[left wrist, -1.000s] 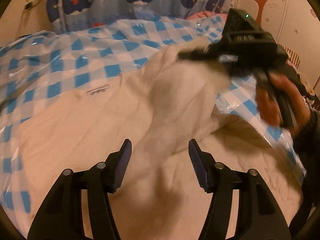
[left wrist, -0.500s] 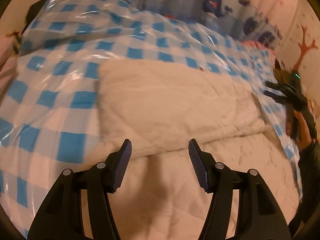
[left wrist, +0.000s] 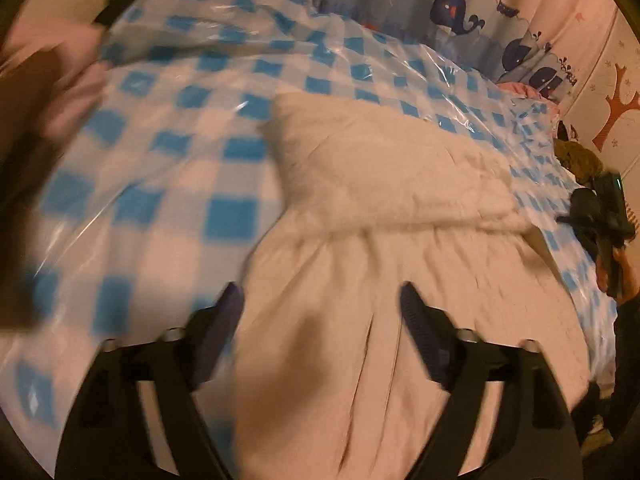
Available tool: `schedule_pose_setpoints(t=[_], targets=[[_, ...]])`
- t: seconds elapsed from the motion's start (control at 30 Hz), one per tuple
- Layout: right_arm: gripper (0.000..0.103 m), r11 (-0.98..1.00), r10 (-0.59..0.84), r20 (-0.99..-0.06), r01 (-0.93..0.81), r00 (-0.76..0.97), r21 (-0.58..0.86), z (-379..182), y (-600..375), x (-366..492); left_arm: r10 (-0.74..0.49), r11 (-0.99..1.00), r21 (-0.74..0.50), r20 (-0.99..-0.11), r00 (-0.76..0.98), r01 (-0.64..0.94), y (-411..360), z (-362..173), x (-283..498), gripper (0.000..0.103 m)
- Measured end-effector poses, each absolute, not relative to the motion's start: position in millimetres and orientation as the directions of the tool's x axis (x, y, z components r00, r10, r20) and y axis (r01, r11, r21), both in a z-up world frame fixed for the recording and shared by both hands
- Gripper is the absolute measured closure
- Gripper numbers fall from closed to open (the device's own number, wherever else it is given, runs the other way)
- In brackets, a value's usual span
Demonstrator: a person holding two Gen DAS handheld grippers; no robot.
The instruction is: Fold large clothes
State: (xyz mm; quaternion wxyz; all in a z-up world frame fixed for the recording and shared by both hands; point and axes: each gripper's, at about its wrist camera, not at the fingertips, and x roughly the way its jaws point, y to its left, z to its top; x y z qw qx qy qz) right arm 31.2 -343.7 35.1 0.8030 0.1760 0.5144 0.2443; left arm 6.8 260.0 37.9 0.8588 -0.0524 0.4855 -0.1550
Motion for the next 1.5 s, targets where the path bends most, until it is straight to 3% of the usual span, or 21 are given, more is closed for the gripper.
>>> schedule_pose_setpoints(t=[0.2,0.43,0.6,0.73,0.8,0.93,0.97,1.0,1.03,1.07,1.2,1.4,1.5], targets=[[0.011,0.811,0.578,-0.774,-0.075,0.259,0.581,15,-395,-107,-0.364,0.931,-0.337,-0.871,0.330,0.137,306,7,-63,0.017],[0.011,0.767,0.629,-0.755,0.009,0.186,0.642,-16,-402,-179,-0.326,0.944,-0.305,-0.923,0.203,0.129,298,-40,-107,0.017],[0.011,0.695,0.707,-0.693,0.047,0.139,0.718,-32,-393,-198,-0.405,0.908,-0.384,-0.907,0.117,0.165,283,-61,-143,0.017],[0.009,0.607,0.782,-0.608,0.052,0.136,0.793,-37,-388,-210,-0.437,0.898,-0.418,-0.883,0.174,0.136,282,-60,-158,0.018],[0.010,0.604,0.790,-0.604,0.039,0.108,0.796,-38,-378,-215,-0.461,0.888,-0.450,-0.864,0.203,0.100,287,-59,-162,0.027],[0.010,0.607,0.787,-0.606,0.029,0.117,0.794,-38,-372,-219,-0.478,0.878,-0.471,-0.849,0.226,0.087,291,-54,-165,0.080],[0.017,0.587,0.802,-0.584,0.020,0.128,0.810,-37,-371,-222,-0.488,0.872,-0.483,-0.841,0.234,0.082,293,-54,-166,0.083],[0.051,0.571,0.813,-0.567,0.006,0.134,0.821,-37,-365,-224,-0.486,0.872,-0.482,-0.839,0.244,0.080,292,-53,-165,0.085],[0.077,0.594,0.797,-0.589,0.003,0.137,0.804,-39,-364,-225,-0.474,0.879,-0.470,-0.843,0.254,0.080,291,-52,-167,0.087],[0.088,0.615,0.779,-0.608,0.007,0.153,0.789,-41,-357,-225,-0.457,0.888,-0.454,-0.847,0.270,0.079,287,-50,-168,0.088],[0.089,0.551,0.808,-0.530,-0.012,0.257,0.834,-35,-353,-232,-0.434,0.896,-0.439,-0.835,0.337,0.066,284,-31,-170,0.091],[0.089,0.373,0.865,-0.269,-0.182,0.424,0.910,33,-365,-255,-0.541,0.826,-0.547,-0.697,0.470,0.138,289,44,-197,0.094],[0.089,0.331,0.884,-0.206,-0.252,0.420,0.909,56,-367,-277,-0.595,0.784,-0.589,-0.626,0.504,0.195,295,83,-229,0.094]])
